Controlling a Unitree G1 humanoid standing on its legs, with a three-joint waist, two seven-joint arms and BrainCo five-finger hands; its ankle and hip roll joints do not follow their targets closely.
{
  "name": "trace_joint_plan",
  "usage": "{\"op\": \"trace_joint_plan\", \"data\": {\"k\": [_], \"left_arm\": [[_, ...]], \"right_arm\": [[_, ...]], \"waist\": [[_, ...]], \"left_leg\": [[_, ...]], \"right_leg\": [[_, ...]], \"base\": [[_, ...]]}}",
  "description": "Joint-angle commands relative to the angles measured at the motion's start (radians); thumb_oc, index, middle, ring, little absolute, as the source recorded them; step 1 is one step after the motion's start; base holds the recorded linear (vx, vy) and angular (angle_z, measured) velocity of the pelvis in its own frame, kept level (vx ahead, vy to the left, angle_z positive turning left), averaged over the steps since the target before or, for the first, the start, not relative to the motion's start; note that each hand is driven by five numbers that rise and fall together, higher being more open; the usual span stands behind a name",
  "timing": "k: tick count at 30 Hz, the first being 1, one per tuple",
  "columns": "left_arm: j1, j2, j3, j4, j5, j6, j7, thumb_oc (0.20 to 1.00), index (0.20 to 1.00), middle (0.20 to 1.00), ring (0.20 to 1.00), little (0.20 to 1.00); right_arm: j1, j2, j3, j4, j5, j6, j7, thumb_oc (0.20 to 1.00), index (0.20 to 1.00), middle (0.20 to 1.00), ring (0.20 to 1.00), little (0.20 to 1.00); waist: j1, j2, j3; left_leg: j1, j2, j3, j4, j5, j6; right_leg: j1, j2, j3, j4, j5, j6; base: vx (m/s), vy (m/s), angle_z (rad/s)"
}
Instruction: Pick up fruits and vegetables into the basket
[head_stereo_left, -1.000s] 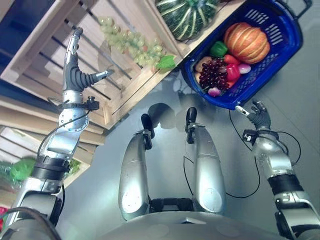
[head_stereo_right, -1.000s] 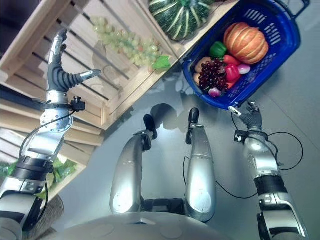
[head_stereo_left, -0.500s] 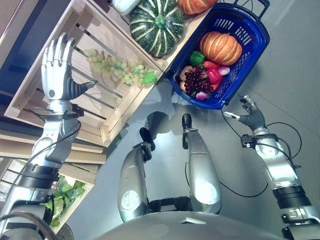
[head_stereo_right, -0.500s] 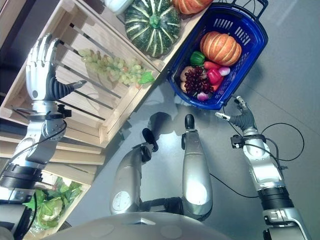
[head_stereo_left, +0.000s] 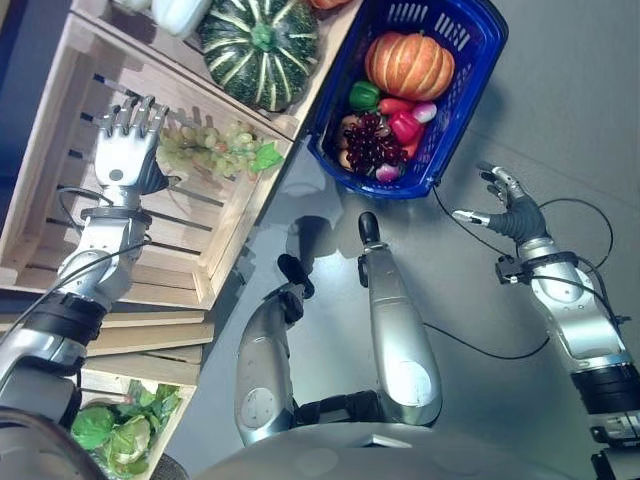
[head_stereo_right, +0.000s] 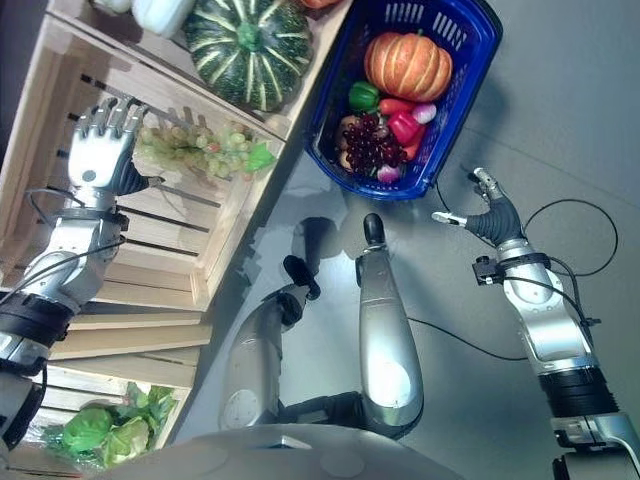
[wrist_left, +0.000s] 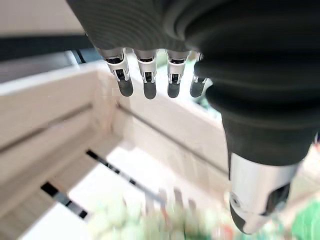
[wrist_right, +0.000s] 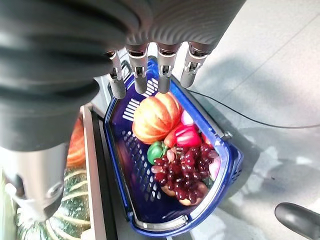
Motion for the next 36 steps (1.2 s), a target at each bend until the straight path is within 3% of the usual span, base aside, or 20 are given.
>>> {"op": "trace_joint_plan", "data": {"k": [1, 6, 9, 15, 28, 32, 36], "left_arm": [[-0.01, -0.023, 0.027, 0.097, -0.135, 0.035, -0.003, 1.0, 1.0, 1.0, 1.0, 1.0], [-0.049, -0.095, 0.064, 0.29, -0.241, -0.014, -0.023, 1.0, 1.0, 1.0, 1.0, 1.0], [-0.051, -0.108, 0.07, 0.32, -0.255, -0.022, -0.015, 1.0, 1.0, 1.0, 1.0, 1.0], [-0.085, -0.095, 0.086, 0.408, -0.161, -0.002, 0.071, 1.0, 1.0, 1.0, 1.0, 1.0], [-0.226, -0.069, 0.002, 0.48, -0.038, 0.088, 0.114, 1.0, 1.0, 1.0, 1.0, 1.0], [-0.251, -0.051, -0.01, 0.479, 0.03, 0.082, 0.182, 1.0, 1.0, 1.0, 1.0, 1.0], [-0.274, -0.06, -0.037, 0.471, 0.042, 0.082, 0.166, 1.0, 1.0, 1.0, 1.0, 1.0]], "right_arm": [[0.01, -0.029, -0.037, -0.088, 0.049, -0.067, 0.016, 1.0, 1.0, 1.0, 1.0, 1.0], [0.002, -0.028, -0.044, -0.114, 0.041, -0.074, -0.001, 1.0, 1.0, 1.0, 1.0, 1.0], [-0.001, -0.029, -0.048, -0.116, 0.048, -0.074, -0.005, 1.0, 1.0, 1.0, 1.0, 1.0], [-0.005, -0.038, -0.056, -0.114, 0.046, -0.087, -0.035, 1.0, 1.0, 1.0, 1.0, 1.0], [-0.041, -0.05, -0.007, -0.091, 0.044, -0.12, -0.087, 1.0, 1.0, 1.0, 1.0, 1.0], [-0.037, -0.048, -0.003, -0.075, 0.053, -0.15, -0.109, 1.0, 1.0, 1.0, 1.0, 1.0], [-0.032, -0.035, 0.006, -0.064, 0.048, -0.169, -0.125, 1.0, 1.0, 1.0, 1.0, 1.0]], "waist": [[-0.047, 0.017, -0.053], [-0.059, 0.013, -0.053], [-0.059, 0.013, -0.053], [-0.061, 0.006, -0.053], [-0.072, 0.009, -0.053], [-0.07, 0.004, -0.053], [-0.071, 0.008, -0.053]], "left_leg": [[-0.065, 0.035, 0.006, 0.05, 0.02, -0.033], [-0.083, 0.037, 0.021, 0.054, 0.02, -0.037], [-0.088, 0.038, 0.023, 0.056, 0.02, -0.038], [-0.134, 0.04, 0.021, 0.079, 0.011, -0.034], [-0.226, 0.036, 0.018, 0.111, -0.001, -0.031], [-0.259, 0.044, 0.014, 0.126, -0.004, -0.032], [-0.275, 0.041, 0.012, 0.123, -0.004, -0.033]], "right_leg": [[0.001, -0.027, -0.049, 0.019, -0.044, 0.076], [-0.025, -0.027, -0.045, 0.017, -0.041, 0.075], [-0.031, -0.028, -0.045, 0.018, -0.041, 0.074], [-0.079, -0.024, -0.045, 0.042, -0.046, 0.066], [-0.179, -0.008, -0.03, 0.089, -0.057, 0.053], [-0.209, -0.003, -0.026, 0.098, -0.055, 0.052], [-0.226, -0.001, -0.028, 0.095, -0.052, 0.053]], "base": [[0.0, 0.035, -0.09], [0.0, 0.048, -0.07], [0.01, 0.026, -0.01], [0.0, 0.007, 0.01], [0.0, 0.002, 0.01], [0.0, -0.042, -0.01], [0.0, -0.01, 0.0]]}}
